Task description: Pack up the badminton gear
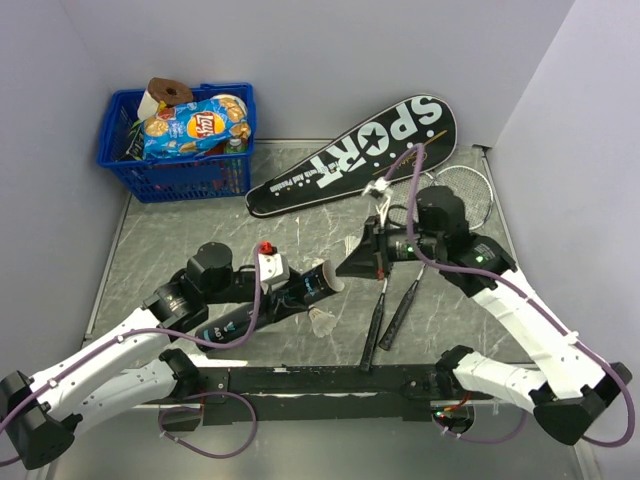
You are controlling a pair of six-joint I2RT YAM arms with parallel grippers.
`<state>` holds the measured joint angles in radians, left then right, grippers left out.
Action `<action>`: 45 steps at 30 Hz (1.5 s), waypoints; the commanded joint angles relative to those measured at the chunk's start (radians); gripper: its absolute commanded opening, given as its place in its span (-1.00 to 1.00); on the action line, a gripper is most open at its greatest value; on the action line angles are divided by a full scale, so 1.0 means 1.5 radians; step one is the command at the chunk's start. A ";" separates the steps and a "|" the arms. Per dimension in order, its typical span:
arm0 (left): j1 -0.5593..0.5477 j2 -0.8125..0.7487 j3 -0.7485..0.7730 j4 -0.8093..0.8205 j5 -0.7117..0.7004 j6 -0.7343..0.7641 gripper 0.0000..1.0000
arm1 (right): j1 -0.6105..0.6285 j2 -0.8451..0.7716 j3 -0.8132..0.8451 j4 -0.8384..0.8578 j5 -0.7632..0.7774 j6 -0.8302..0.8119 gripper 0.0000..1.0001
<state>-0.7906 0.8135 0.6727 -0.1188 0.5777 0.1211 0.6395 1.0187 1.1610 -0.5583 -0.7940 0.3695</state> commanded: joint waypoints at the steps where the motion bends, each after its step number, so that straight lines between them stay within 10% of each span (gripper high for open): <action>1: -0.001 -0.008 -0.008 0.011 0.008 -0.004 -0.98 | -0.053 -0.029 0.034 0.012 -0.044 -0.004 -1.00; 6: -0.001 -0.011 -0.010 0.019 0.003 -0.009 -0.98 | -0.126 -0.042 0.037 -0.028 -0.016 -0.024 -1.00; 20: -0.002 -0.058 -0.021 0.054 -0.059 -0.039 -0.98 | -0.347 0.048 -0.084 -0.148 0.572 0.083 -1.00; 42: -0.016 -0.083 -0.014 0.051 -0.122 -0.064 -0.98 | -0.510 0.328 -0.135 -0.038 0.695 0.138 -0.99; 45: -0.018 -0.080 -0.012 0.049 -0.127 -0.065 -0.98 | -0.510 0.343 -0.131 -0.032 0.697 0.133 -0.60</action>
<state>-0.8093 0.7021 0.6411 -0.0937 0.3943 0.0326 -0.1223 1.5024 0.9291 -0.6388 0.2249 0.5644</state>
